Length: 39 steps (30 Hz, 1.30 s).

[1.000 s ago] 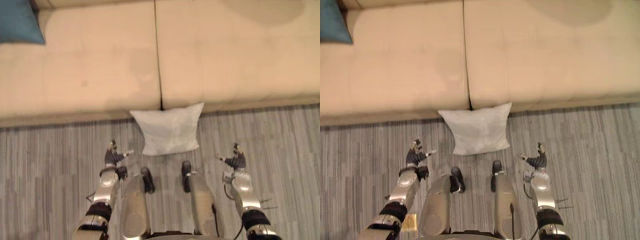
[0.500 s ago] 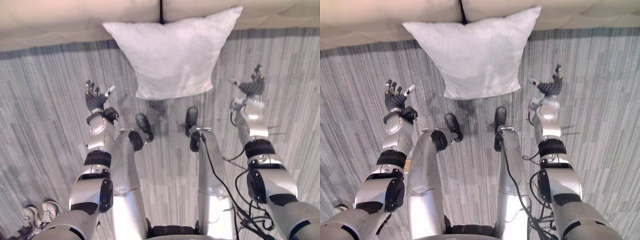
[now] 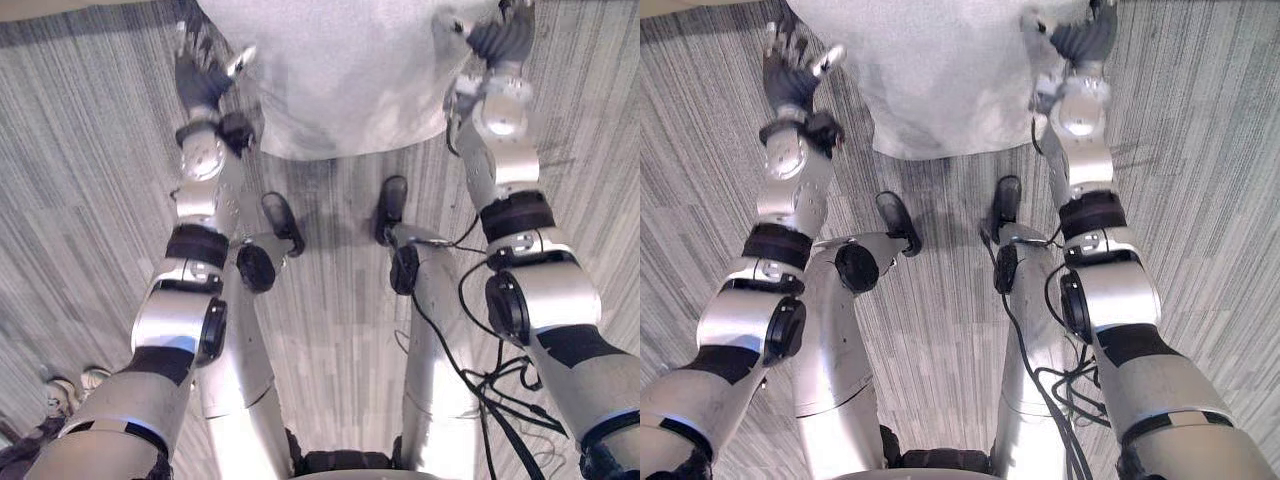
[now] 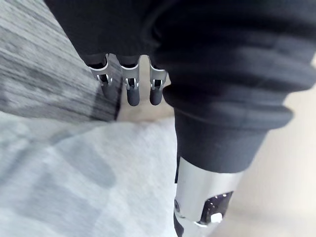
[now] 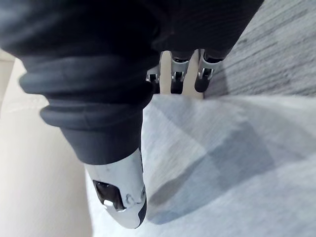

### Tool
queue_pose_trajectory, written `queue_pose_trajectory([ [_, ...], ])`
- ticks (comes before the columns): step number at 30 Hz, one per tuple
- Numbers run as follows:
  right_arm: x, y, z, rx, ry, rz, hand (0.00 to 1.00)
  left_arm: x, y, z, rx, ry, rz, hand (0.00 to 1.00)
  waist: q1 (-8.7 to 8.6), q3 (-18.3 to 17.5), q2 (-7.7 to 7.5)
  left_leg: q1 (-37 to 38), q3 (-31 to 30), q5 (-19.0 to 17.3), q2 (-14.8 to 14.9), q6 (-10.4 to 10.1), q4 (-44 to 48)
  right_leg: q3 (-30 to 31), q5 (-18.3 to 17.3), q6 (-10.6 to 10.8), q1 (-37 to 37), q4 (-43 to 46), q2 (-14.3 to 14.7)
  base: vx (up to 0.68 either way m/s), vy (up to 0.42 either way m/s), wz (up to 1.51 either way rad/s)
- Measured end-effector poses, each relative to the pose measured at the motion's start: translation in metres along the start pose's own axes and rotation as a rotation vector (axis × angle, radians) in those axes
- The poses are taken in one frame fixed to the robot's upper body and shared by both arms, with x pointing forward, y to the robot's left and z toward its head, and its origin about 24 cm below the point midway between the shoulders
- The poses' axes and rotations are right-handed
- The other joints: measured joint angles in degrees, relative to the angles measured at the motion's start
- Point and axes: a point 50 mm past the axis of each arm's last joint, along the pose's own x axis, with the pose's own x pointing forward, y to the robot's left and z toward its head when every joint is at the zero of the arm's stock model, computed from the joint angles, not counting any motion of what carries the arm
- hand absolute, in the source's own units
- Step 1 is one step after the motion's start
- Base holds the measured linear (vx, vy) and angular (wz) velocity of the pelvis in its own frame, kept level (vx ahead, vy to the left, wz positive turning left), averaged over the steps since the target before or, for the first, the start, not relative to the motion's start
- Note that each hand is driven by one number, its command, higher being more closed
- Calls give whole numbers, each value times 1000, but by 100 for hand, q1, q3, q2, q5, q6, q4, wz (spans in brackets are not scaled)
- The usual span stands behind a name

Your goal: Pick up cushions and gather them together orderly.

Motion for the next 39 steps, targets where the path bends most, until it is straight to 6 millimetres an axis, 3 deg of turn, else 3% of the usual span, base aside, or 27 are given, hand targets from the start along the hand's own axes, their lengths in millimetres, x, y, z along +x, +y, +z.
queue_pose_trajectory([
  [5,2,-5,2,68,18,-16,100,1,5,1,7,0,32,100,-11,-2,0,16,-1,47,2,3,2,-4,7,-12,15,0,-1,-56,36,2],
  [10,-2,3,10,149,2,18,100,-1,11,4,-31,-11,65,100,-19,-12,5,214,-24,91,9,3,-53,-49,26,-39,232,-62,7,-56,29,1],
  [18,-50,2,-4,275,-77,78,100,-40,10,-10,-119,-51,49,100,-41,-51,7,1669,19,128,-43,-32,-571,-123,11,-53,1699,-573,16,-49,0,3],
  [23,-102,-22,-41,320,-34,68,100,-90,12,-36,-97,-22,12,100,-26,-252,9,3223,148,207,-210,-233,-1496,-180,22,-85,3225,-1403,-5,-15,-63,9],
  [25,-133,-34,-66,281,42,66,100,-123,19,-56,-92,40,27,100,-39,-786,32,3629,183,264,-296,-254,-1844,-189,28,-78,3627,-1732,-14,149,-44,0],
  [26,-148,-42,-73,269,68,63,100,-138,22,-61,-94,61,34,100,-32,-784,36,4082,235,263,-307,-257,-2025,-203,24,-71,4076,-1911,-12,182,-17,2],
  [29,-179,-54,-82,227,110,87,100,-168,32,-72,-72,115,56,100,-30,-890,48,4937,273,282,-418,-285,-2489,-265,23,-67,4920,-2328,-42,195,3,6],
  [33,-228,-66,-90,108,171,188,100,-221,61,-84,-7,227,100,100,-15,-1492,73,5981,412,346,-588,-384,-3309,-285,72,38,5942,-3142,-53,183,29,0],
  [37,-251,-74,-103,22,246,252,100,-252,77,-93,37,315,139,100,-30,-1917,137,6542,484,439,-725,-418,-3903,-230,262,115,6533,-3847,-30,164,34,-7],
  [39,-254,-78,-107,-9,263,266,100,-258,78,-94,43,330,137,100,-39,-1967,156,6696,512,511,-807,-379,-4080,-194,389,139,6714,-4137,-6,147,59,-8],
])
